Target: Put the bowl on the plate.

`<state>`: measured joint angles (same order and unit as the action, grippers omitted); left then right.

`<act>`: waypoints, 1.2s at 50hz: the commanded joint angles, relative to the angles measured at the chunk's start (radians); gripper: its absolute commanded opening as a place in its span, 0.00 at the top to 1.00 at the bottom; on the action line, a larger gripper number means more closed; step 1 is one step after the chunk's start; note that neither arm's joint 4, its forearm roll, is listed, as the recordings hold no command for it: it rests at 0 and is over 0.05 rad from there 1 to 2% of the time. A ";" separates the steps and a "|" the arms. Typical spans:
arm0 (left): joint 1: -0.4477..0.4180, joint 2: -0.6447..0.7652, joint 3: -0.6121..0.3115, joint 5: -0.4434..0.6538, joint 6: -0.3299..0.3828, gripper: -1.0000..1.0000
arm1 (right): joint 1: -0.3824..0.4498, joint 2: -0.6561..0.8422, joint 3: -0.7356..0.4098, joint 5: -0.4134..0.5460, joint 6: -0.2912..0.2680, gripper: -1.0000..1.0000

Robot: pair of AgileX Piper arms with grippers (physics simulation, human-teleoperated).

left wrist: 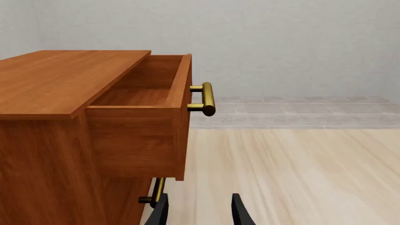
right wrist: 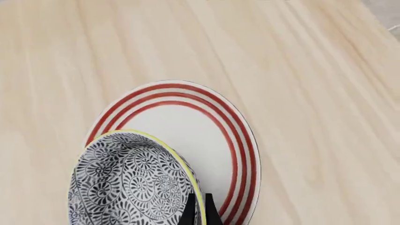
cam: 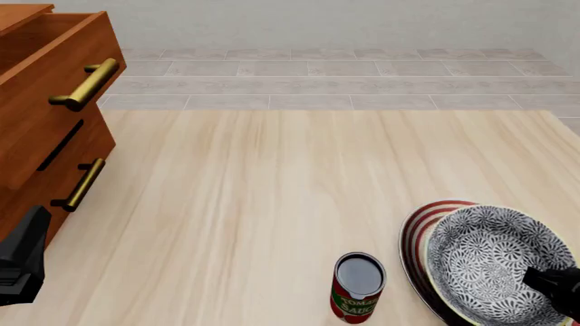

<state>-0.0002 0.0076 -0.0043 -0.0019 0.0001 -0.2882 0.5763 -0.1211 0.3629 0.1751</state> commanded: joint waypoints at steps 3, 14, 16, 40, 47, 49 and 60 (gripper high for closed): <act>0.000 0.000 0.000 0.000 0.000 0.00 | -0.026 0.040 -0.007 -0.040 -0.008 1.00; 0.000 0.000 0.000 0.000 0.000 0.00 | -0.038 0.044 -0.005 -0.047 -0.010 1.00; 0.000 0.000 0.000 0.000 0.000 0.00 | -0.044 0.055 -0.009 -0.055 -0.016 0.00; 0.000 0.000 0.000 0.000 0.000 0.00 | -0.072 0.081 -0.039 -0.065 -0.038 0.00; 0.000 0.000 0.000 0.000 0.000 0.00 | -0.085 0.080 -0.057 -0.053 -0.049 0.00; 0.000 0.000 0.000 0.000 0.000 0.00 | -0.090 0.077 -0.067 -0.047 -0.055 0.00; 0.000 0.000 0.000 0.000 0.000 0.00 | -0.106 0.041 -0.101 0.005 -0.086 0.00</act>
<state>-0.0003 0.0076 -0.0043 -0.0019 0.0001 -0.3788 0.6377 -0.1927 0.3337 0.1163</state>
